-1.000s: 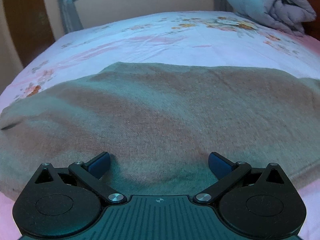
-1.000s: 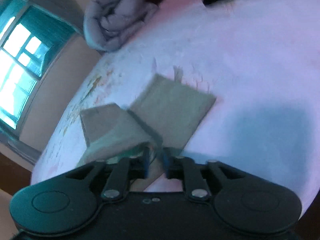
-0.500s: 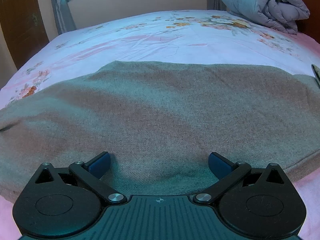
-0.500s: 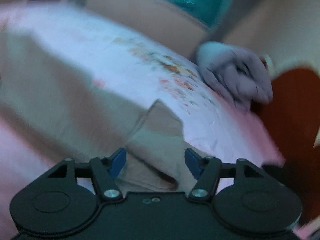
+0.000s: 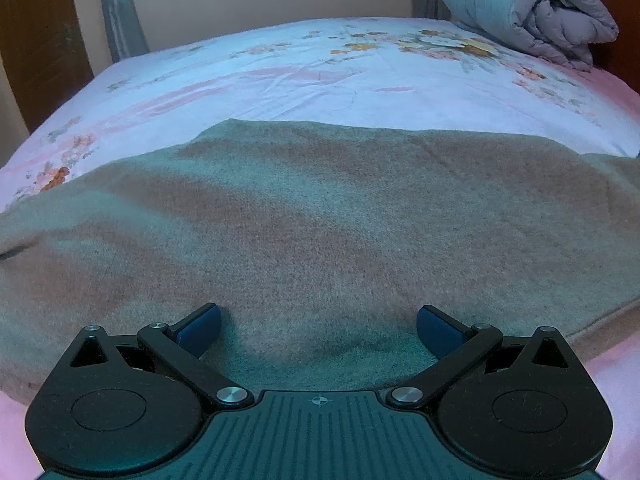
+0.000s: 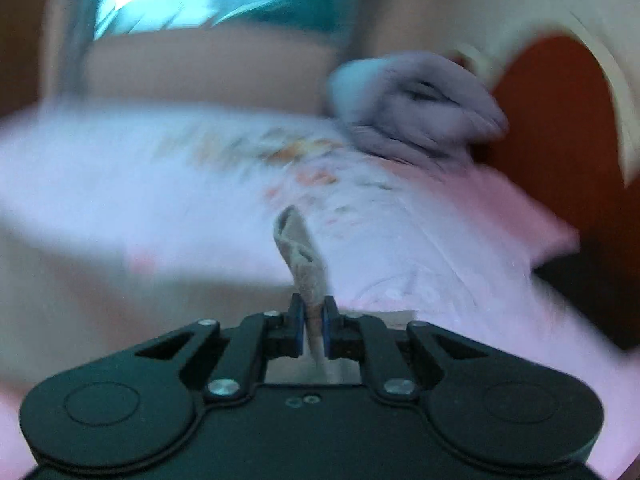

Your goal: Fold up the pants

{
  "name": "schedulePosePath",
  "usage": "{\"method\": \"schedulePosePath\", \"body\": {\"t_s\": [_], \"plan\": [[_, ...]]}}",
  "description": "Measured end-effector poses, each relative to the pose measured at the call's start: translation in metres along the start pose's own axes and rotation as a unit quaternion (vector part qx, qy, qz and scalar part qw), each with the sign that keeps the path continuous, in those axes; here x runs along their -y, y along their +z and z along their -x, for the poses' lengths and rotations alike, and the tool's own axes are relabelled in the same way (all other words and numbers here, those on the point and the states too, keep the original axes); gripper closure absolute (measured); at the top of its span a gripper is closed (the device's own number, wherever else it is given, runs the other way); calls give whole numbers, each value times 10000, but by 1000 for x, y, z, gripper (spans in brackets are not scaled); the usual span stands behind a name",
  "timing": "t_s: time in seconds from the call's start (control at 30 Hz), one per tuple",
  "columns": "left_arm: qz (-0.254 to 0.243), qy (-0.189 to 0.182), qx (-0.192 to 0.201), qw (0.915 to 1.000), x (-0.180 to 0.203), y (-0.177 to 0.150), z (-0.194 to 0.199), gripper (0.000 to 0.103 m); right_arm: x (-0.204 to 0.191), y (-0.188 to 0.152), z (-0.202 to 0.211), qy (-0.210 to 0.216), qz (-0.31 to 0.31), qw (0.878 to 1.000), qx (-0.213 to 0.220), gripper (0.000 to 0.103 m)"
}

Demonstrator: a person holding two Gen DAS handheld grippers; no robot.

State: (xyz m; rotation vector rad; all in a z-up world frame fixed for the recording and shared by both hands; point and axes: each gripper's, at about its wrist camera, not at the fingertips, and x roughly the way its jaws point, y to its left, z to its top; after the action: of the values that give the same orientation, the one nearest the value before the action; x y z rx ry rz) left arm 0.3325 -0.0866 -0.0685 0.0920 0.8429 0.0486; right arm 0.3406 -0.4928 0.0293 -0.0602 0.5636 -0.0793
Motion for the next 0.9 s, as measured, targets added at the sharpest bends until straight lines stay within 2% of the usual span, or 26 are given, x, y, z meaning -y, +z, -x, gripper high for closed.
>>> {"method": "schedulePosePath", "body": {"t_s": [0.07,0.1,0.2,0.27,0.43,0.53,0.57,0.63,0.67,0.73,0.83,0.9], "plan": [[-55,-38,-6,10000,-1,0,0,0,52,3,9,23,-1219,9925,-20,103],[-68,-65,-12,10000,-2,0,1,0,72,-3,10,-45,-1592,9872,-46,103],[-73,-138,-35,9999,-4,2,3,0,114,-31,-3,-49,-2209,9738,-545,103],[-96,-151,-33,9998,-5,1,5,0,115,-42,-7,-26,-2073,9758,-697,103],[-74,-138,-44,9999,-11,2,10,0,111,-31,1,120,-2119,9762,-443,103],[-37,-183,-54,9998,-17,0,13,0,113,-31,-2,143,-2060,9775,-437,103],[-40,-192,-68,9998,-19,-1,13,0,119,-37,-11,134,-2145,9747,-615,103],[-25,-216,-83,9997,-21,-1,13,0,136,-61,-39,178,-2636,9570,-1197,103],[-32,-229,-94,9997,-22,-1,14,0,141,-74,-45,260,-2878,9482,-1321,103],[-53,-237,-103,9997,-24,-1,14,0,145,-81,-41,336,-3092,9430,-1184,102],[-51,-265,-128,9996,-26,-2,13,0,140,-73,-36,271,-2977,9476,-1123,102],[-59,-274,-118,9995,-26,-3,14,0,138,-64,-26,369,-2934,9513,-866,102]]}}
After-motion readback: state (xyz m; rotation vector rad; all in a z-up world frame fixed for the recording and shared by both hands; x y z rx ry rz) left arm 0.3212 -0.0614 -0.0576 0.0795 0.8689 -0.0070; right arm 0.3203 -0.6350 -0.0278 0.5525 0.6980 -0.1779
